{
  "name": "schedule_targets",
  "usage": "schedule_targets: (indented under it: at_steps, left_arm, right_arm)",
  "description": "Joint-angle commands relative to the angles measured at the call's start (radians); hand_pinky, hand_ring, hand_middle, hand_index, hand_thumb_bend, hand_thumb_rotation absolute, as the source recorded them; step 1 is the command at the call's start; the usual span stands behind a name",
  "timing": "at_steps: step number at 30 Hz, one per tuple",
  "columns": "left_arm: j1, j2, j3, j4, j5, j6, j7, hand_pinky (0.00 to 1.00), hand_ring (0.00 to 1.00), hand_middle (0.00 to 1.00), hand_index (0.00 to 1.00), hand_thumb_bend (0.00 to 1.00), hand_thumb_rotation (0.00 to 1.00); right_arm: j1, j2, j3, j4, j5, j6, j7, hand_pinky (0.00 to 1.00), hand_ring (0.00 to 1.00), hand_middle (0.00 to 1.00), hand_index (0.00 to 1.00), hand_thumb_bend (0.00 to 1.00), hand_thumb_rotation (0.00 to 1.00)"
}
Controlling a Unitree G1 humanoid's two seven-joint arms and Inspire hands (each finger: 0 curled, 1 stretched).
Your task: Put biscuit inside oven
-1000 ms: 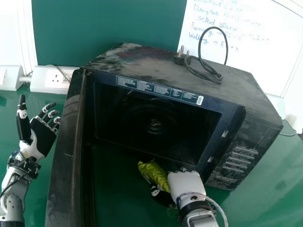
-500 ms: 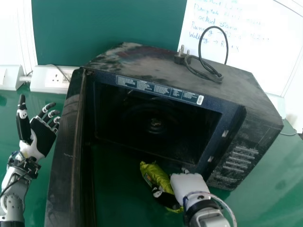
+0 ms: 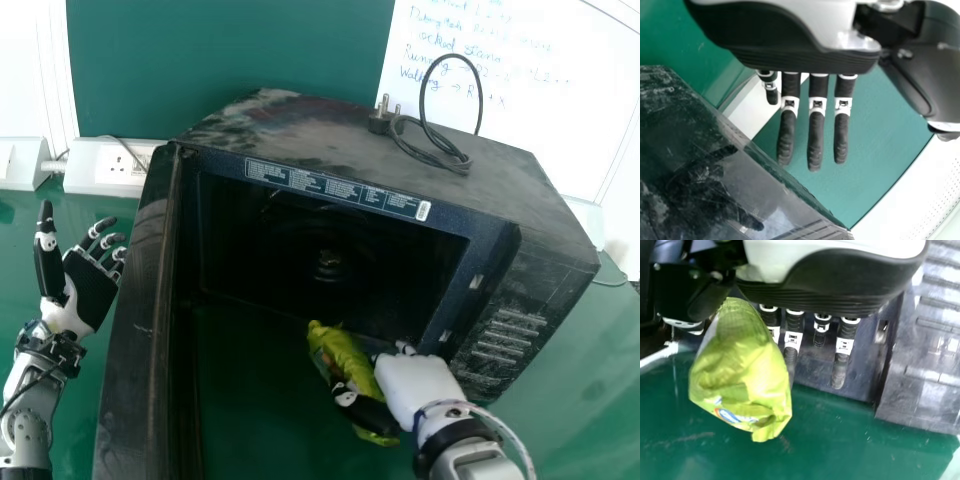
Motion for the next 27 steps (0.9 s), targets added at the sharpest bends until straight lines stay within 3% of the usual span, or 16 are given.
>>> schedule_targets:
  at_steps: [1, 8, 14, 16, 17, 22, 27]
  left_arm:
    - [0.010, 0.001, 0.004, -0.014, -0.002, 0.000, 0.000, 0.23, 0.32, 0.41, 0.49, 0.52, 0.08]
    - [0.005, 0.009, 0.004, 0.001, -0.003, 0.000, -0.016, 0.23, 0.32, 0.41, 0.49, 0.52, 0.08]
    - [0.004, 0.008, 0.006, -0.001, -0.001, 0.006, -0.006, 0.24, 0.32, 0.41, 0.49, 0.52, 0.08]
    - [0.003, 0.009, 0.007, 0.003, -0.005, 0.005, -0.017, 0.23, 0.32, 0.41, 0.49, 0.52, 0.08]
    - [0.003, 0.008, 0.007, 0.003, -0.006, 0.005, -0.015, 0.23, 0.32, 0.41, 0.49, 0.52, 0.08]
    - [0.006, 0.005, 0.007, -0.006, -0.001, 0.004, -0.001, 0.23, 0.32, 0.41, 0.49, 0.52, 0.08]
    - [0.007, 0.006, 0.004, -0.007, 0.001, 0.003, 0.001, 0.23, 0.32, 0.41, 0.49, 0.52, 0.08]
  right_arm:
    - [-0.005, -0.005, -0.023, -0.017, 0.020, -0.001, -0.008, 0.56, 0.46, 0.46, 0.50, 0.53, 0.00]
    - [-0.008, -0.009, -0.058, -0.018, 0.069, 0.000, -0.067, 0.49, 0.42, 0.47, 0.49, 0.53, 0.00]
    - [-0.045, -0.003, -0.060, -0.010, 0.060, 0.008, -0.072, 0.63, 0.49, 0.49, 0.48, 0.53, 0.00]
    - [-0.061, 0.003, -0.058, -0.010, 0.054, 0.015, -0.071, 0.49, 0.43, 0.44, 0.50, 0.53, 0.00]
    - [-0.075, 0.008, -0.057, -0.008, 0.048, 0.021, -0.058, 0.49, 0.43, 0.43, 0.51, 0.53, 0.00]
    - [-0.108, 0.026, -0.055, -0.001, 0.052, 0.040, -0.060, 0.64, 0.50, 0.46, 0.51, 0.53, 0.00]
    - [-0.137, 0.045, -0.054, 0.007, 0.066, 0.052, -0.095, 0.64, 0.49, 0.45, 0.51, 0.53, 0.00]
